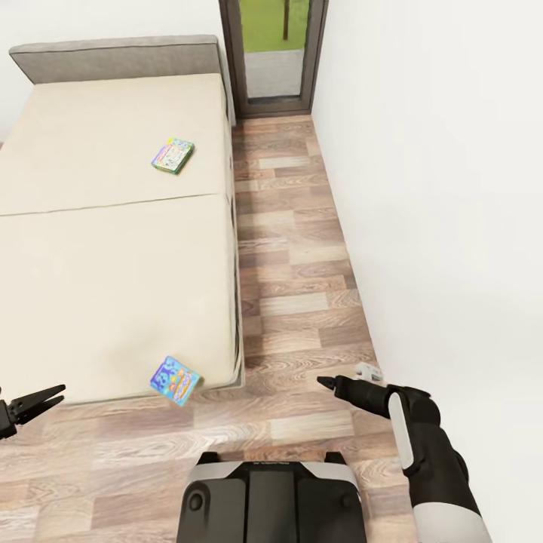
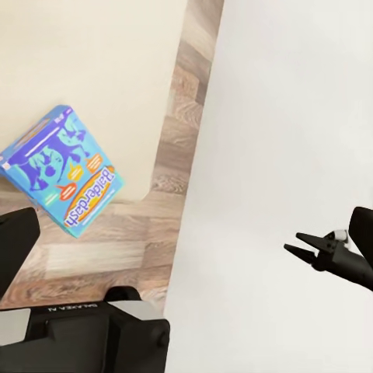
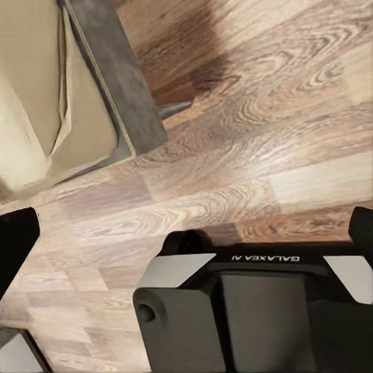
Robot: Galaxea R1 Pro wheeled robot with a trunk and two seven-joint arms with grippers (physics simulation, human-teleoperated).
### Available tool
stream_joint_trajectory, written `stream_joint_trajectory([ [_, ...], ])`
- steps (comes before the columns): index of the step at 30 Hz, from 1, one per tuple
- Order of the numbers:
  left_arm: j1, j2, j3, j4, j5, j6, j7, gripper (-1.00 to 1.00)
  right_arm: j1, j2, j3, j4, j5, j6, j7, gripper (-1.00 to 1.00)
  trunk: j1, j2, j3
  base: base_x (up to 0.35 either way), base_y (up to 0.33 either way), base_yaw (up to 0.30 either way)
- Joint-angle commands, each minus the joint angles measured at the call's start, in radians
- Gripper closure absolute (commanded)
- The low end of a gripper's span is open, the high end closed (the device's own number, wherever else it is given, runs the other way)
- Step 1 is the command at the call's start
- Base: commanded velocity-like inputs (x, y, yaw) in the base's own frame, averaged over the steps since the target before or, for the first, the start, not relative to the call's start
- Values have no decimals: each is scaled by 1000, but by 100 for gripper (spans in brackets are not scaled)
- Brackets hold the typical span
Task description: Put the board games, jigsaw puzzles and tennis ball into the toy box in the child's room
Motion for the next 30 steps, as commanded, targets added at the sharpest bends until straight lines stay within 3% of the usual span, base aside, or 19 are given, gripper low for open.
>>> stream_joint_trajectory([
  [1, 0, 0, 1, 0, -5, 10, -6, -100, -1, 1, -6, 1, -2, 6, 7, -100, 1, -2, 0, 0, 0, -181],
  [21, 1, 7, 5, 0, -7, 7, -6, -100, -2, 8, -4, 0, 1, 3, 28, -100, 1, -2, 26, -68, 0, -183],
  [30, 1, 11, 5, 0, -7, 7, -6, -100, -2, 6, 50, -1, 0, 1, 28, -100, 1, -2, 37, -1, 0, -184],
])
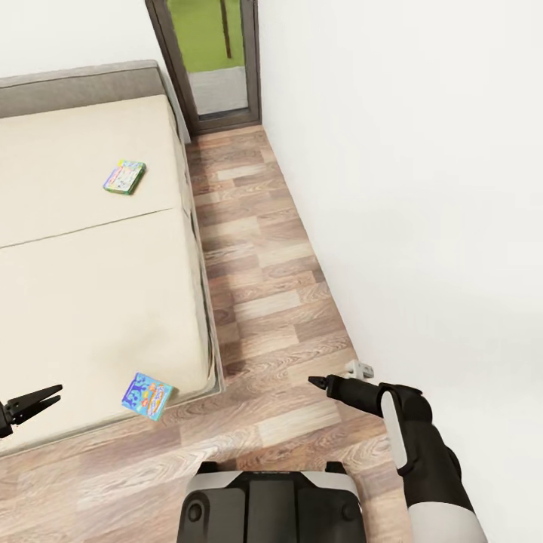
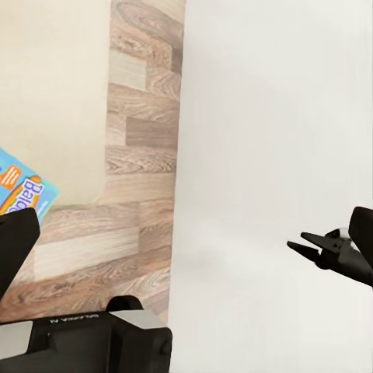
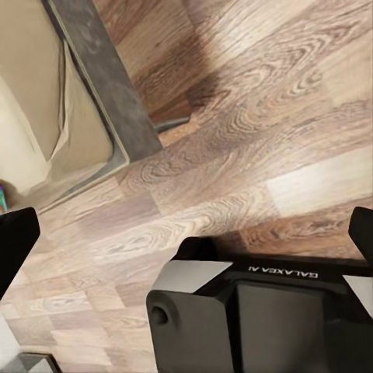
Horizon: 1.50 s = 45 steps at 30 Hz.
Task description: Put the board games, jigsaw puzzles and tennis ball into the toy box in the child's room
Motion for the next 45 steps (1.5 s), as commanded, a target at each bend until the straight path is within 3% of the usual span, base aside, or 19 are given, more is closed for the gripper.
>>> stream_joint_trajectory([
  [1, 0, 0, 1, 0, -5, 10, -6, -100, -1, 1, -2, 0, -2, 6, 2, -100, 1, -2, 0, 0, 0, -184],
  [14, 0, 1, 55, 0, -2, 10, -6, -100, -1, 3, 5, 1, -2, 6, 2, -100, 1, -2, 17, -90, 0, -185],
  [30, 0, 2, 58, 0, -2, 10, -6, -100, -1, 12, 6, 1, -2, 7, -2, -100, 1, -2, 38, -101, 55, -164],
  [45, 1, 1, 58, 0, -2, 10, -6, -100, -1, 16, 6, 1, -1, 5, -2, -100, 1, -2, 42, -47, 15, 53],
])
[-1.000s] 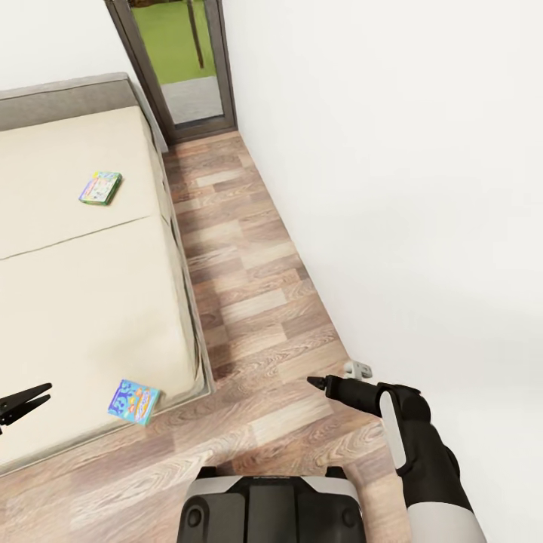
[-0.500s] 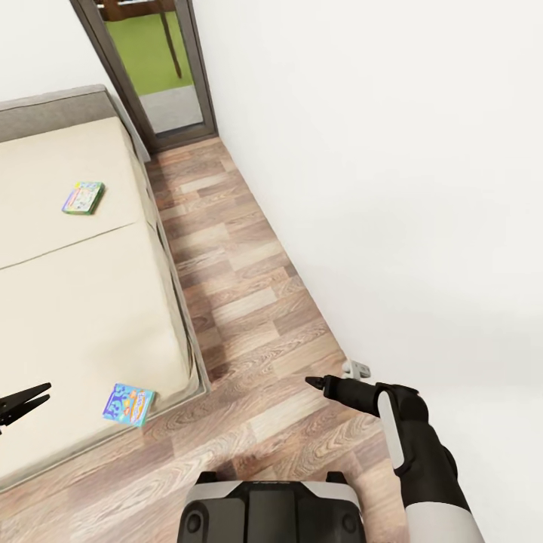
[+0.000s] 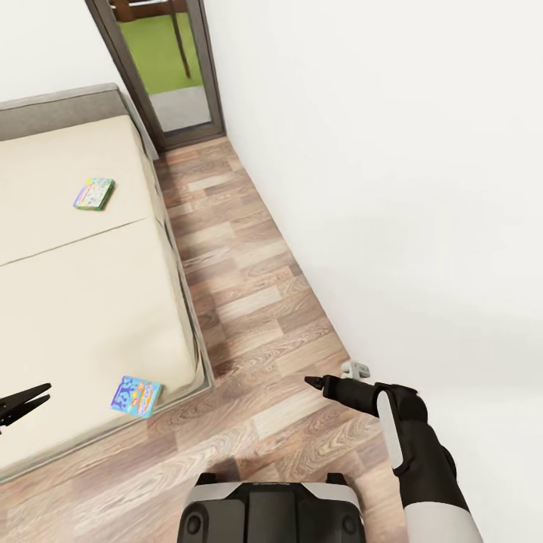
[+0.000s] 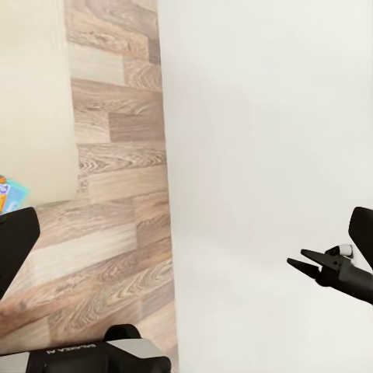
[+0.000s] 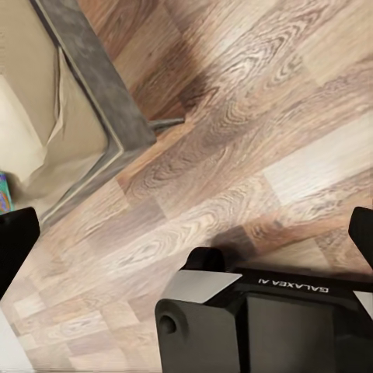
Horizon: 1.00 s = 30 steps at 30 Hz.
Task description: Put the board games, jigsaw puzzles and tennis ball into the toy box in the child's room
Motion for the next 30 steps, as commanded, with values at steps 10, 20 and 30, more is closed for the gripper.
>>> stream_joint_trajectory([
  [10, -1, 0, 1, -1, -6, 11, -6, -100, 0, 1, 16, -1, -1, 6, 0, -100, 0, -2, -1, -90, 58, 276],
  [20, -1, -1, 1, -1, -5, 11, -6, -100, 0, -2, 80, 1, -3, 5, -5, -100, 0, -2, -1, -7, 4, 291],
  [30, -1, -1, 1, -2, -5, 11, -6, -100, 0, -6, 87, 1, -5, 6, 0, -100, 0, -2, 0, 0, 23, 278],
])
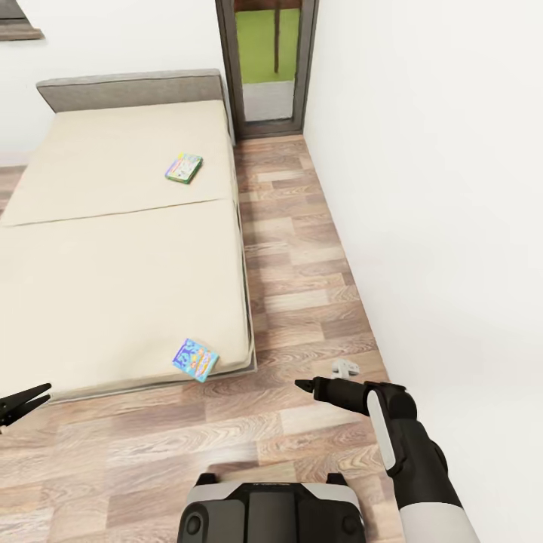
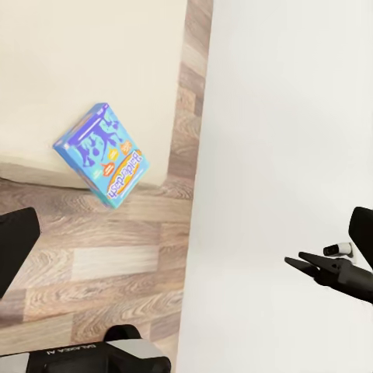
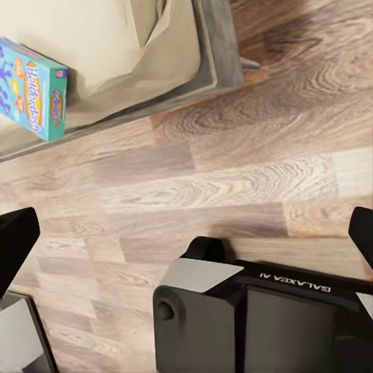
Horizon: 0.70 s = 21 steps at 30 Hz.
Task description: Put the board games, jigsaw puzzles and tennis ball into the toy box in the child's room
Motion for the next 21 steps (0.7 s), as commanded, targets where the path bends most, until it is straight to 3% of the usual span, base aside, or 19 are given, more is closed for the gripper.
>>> stream_joint_trajectory([
  [1, -1, 0, 1, 0, -5, 11, -6, -100, 0, 1, -3, -1, -3, 6, 2, -100, 1, -2, 0, 0, 13, 164],
  [21, -1, 1, 1, 0, -6, 11, -6, -100, 0, 0, -2, -8, -3, 8, 5, -100, 1, -2, 15, 0, -28, 24],
])
